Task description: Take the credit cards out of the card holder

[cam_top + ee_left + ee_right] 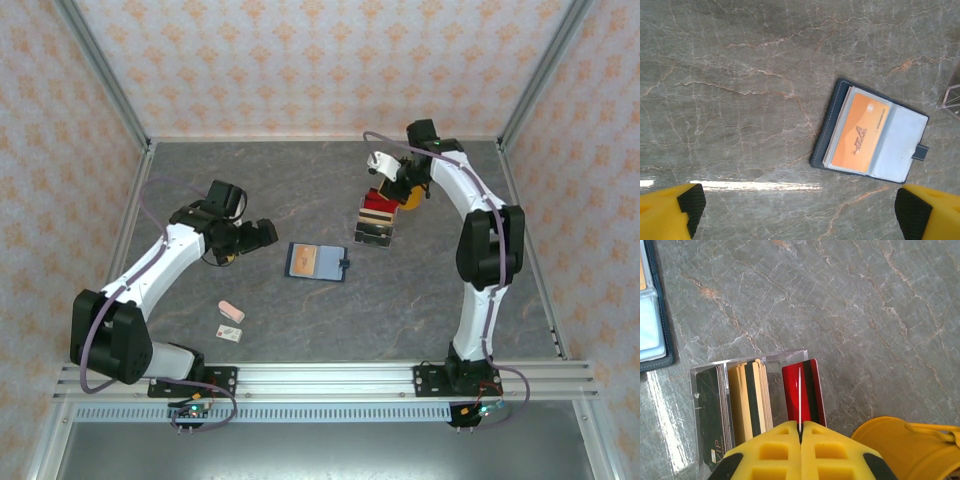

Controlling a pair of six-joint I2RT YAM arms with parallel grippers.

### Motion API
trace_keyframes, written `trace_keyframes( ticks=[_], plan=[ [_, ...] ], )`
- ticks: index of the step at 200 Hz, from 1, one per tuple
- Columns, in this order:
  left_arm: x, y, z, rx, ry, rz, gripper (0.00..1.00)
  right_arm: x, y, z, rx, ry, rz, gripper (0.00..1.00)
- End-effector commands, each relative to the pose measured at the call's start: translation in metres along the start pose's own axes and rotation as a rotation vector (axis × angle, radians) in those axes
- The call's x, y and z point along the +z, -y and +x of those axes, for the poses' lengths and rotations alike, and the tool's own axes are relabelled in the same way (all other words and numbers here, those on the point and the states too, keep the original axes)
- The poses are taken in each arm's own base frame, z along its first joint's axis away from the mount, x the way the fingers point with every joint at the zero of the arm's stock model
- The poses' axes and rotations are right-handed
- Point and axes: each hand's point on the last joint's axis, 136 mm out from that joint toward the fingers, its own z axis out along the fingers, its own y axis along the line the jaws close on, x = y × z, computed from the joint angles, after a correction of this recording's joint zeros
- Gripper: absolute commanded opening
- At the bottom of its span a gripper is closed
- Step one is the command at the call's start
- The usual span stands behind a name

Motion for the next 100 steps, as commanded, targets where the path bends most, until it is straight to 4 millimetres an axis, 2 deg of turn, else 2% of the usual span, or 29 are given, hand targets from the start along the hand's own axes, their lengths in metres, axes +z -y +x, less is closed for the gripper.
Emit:
trace_keyframes(
  ticks=[1, 49, 63, 81, 100],
  plan=[
    [-0.007, 0.005, -0.005, 0.001, 0.005, 0.015, 1.00, 0.001, 0.002, 0.002, -0.037, -0.006, -0.013, 0.02],
    [-0.005, 0.006, -0.003, -0.008, -0.003, 0.027, 1.00, 0.013, 0.011, -0.002, -0.031, 0.009, 0.026, 0.11],
    [-0.004, 0.008, -0.003, -0.009, -0.005, 0.037, 1.00, 0.013, 0.012, -0.005, -0.029, 0.021, 0.026, 0.20],
    [-0.003, 0.008, -0.002, -0.007, -0.011, 0.045, 1.00, 0.008, 0.011, -0.010, -0.021, 0.035, 0.028, 0.28],
    [-0.003, 0.008, -0.002, -0.006, -0.010, 0.043, 1.00, 0.001, 0.010, -0.016, -0.007, 0.046, 0.036, 0.31]
  ],
)
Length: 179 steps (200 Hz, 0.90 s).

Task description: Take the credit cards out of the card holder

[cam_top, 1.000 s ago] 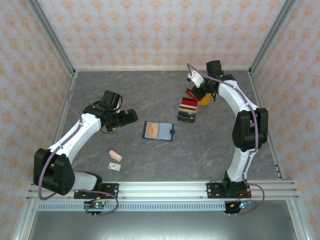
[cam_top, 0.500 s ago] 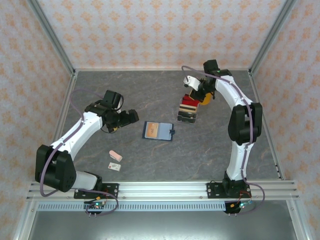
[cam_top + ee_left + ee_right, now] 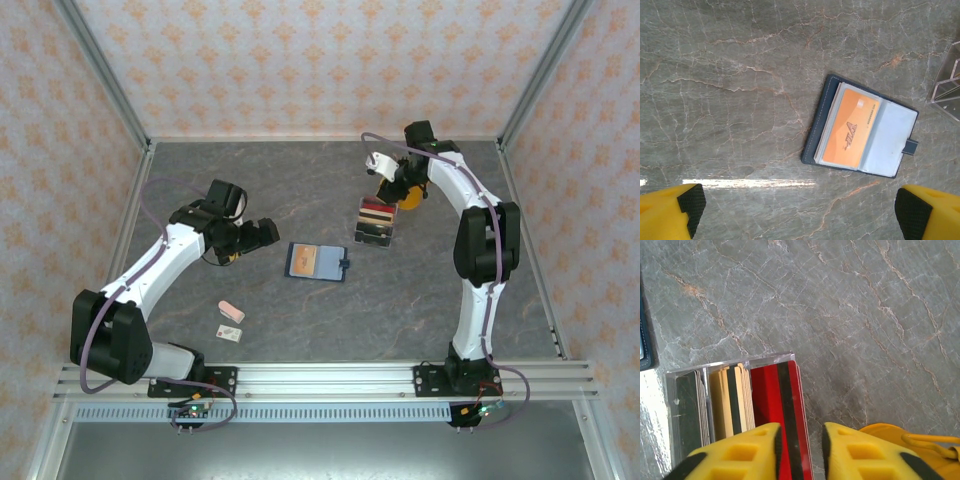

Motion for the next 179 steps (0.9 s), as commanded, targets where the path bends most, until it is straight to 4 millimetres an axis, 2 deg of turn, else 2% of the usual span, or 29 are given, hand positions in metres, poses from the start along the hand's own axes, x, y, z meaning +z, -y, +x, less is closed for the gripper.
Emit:
trace_keyframes(
  ticks=[1, 37, 62, 84, 105, 122, 136, 156, 170, 179],
  plan=[
    [-0.002, 0.003, -0.004, -0.005, 0.006, 0.016, 1.00, -0.011, 0.001, -0.018, -0.003, 0.044, 0.020, 0.31],
    [-0.001, 0.003, -0.003, -0.010, 0.008, 0.024, 1.00, -0.035, -0.011, -0.043, 0.131, 0.105, 0.021, 0.35],
    [0.000, 0.002, -0.002, -0.015, 0.008, 0.022, 1.00, -0.046, -0.028, -0.063, 0.317, 0.165, 0.037, 0.36],
    [0.002, 0.000, -0.001, -0.018, 0.008, 0.024, 1.00, -0.047, -0.048, -0.075, 0.514, 0.218, 0.050, 0.36],
    [0.006, -0.001, 0.002, -0.021, 0.001, 0.026, 1.00, -0.040, -0.068, -0.076, 0.724, 0.196, 0.080, 0.33],
    [0.009, -0.002, 0.005, -0.023, -0.005, 0.032, 1.00, -0.029, -0.088, -0.068, 0.864, 0.151, 0.085, 0.30],
    [0.012, -0.002, 0.007, -0.025, -0.013, 0.036, 1.00, -0.018, -0.104, -0.061, 0.965, 0.135, 0.098, 0.31],
    [0.016, -0.002, 0.009, -0.027, -0.021, 0.044, 1.00, 0.002, -0.129, -0.058, 1.151, 0.130, 0.023, 0.34],
    [0.020, -0.001, 0.010, -0.028, -0.027, 0.048, 1.00, 0.018, -0.154, -0.064, 1.171, 0.094, -0.047, 0.35],
    [0.022, 0.001, 0.010, -0.030, -0.030, 0.053, 1.00, 0.027, -0.163, -0.066, 1.189, 0.079, -0.048, 0.38]
  ],
)
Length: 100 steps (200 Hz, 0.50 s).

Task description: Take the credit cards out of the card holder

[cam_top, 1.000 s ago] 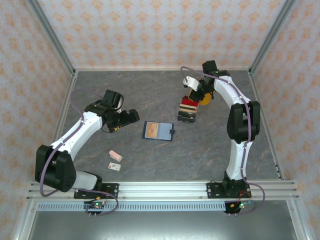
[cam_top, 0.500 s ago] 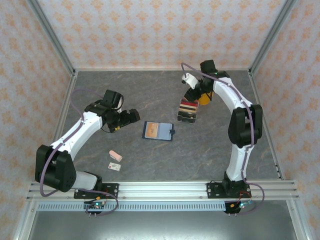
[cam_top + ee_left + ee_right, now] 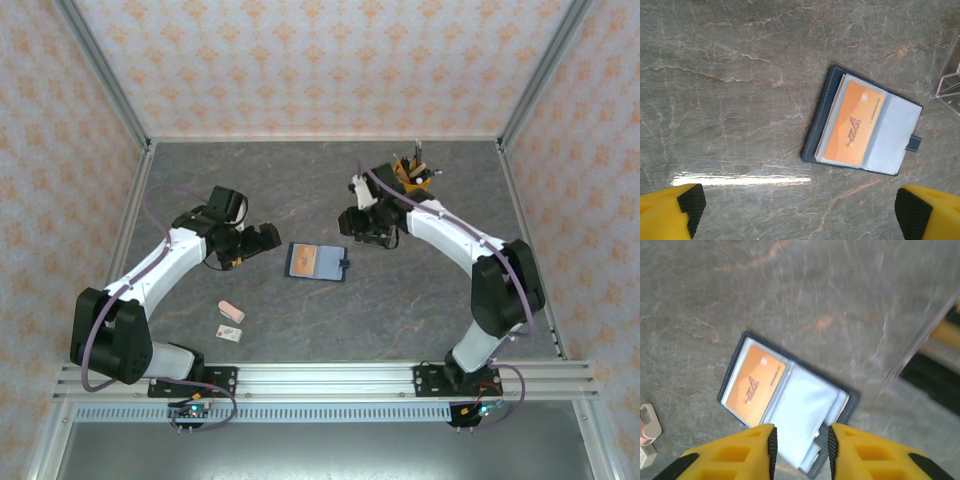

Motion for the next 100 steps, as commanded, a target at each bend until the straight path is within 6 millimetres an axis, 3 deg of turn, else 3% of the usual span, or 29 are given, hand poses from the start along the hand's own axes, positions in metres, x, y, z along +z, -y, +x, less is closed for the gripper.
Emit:
trace_keyframes(
  ticks=[1, 29, 53, 100],
  plan=[
    [0.008, 0.003, 0.001, -0.010, -0.005, 0.022, 1.00, 0.016, -0.022, 0.003, 0.181, 0.019, -0.026, 0.38],
    [0.017, 0.012, 0.003, 0.001, -0.026, 0.032, 1.00, 0.045, -0.036, 0.014, 0.329, -0.014, -0.077, 0.38],
    [0.025, 0.019, 0.005, 0.021, -0.040, 0.019, 0.99, 0.061, -0.035, 0.015, 0.433, 0.026, -0.092, 0.38],
    [0.048, 0.038, 0.007, 0.072, -0.068, 0.013, 0.81, 0.081, -0.038, 0.020, 0.510, 0.004, -0.125, 0.32]
  ],
)
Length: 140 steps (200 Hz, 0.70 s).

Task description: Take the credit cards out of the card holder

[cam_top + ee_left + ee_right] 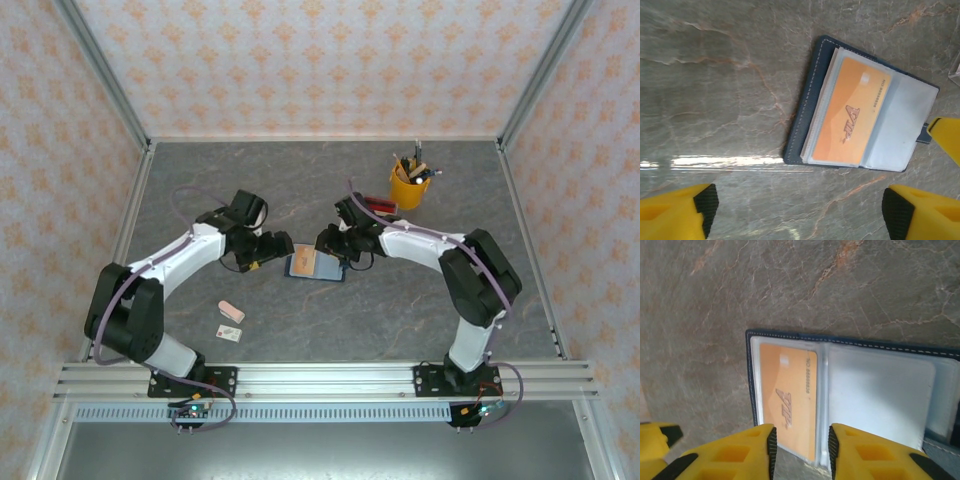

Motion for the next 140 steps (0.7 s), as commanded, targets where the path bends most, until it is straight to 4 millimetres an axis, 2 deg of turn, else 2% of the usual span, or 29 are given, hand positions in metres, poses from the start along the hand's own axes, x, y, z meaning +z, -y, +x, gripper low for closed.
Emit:
trace_keyframes(
  ticks=[1, 29, 48, 106, 140],
  plan=[
    [0.005, 0.019, -0.014, 0.032, 0.033, 0.025, 0.81, 0.010, -0.012, -0.005, 0.067, 0.022, -0.054, 0.32],
    [0.020, 0.028, -0.018, 0.044, 0.018, 0.021, 0.69, 0.016, -0.006, -0.001, 0.082, 0.007, -0.048, 0.30],
    [0.028, 0.032, -0.023, 0.048, 0.013, 0.017, 0.57, 0.019, -0.005, 0.002, 0.088, -0.008, -0.052, 0.30],
    [0.051, 0.034, -0.028, 0.047, -0.031, -0.002, 0.30, 0.028, 0.001, 0.008, 0.104, -0.044, -0.045, 0.30],
    [0.062, 0.036, -0.024, 0.049, -0.063, -0.003, 0.21, 0.034, 0.004, 0.013, 0.101, -0.079, -0.038, 0.29]
  ],
)
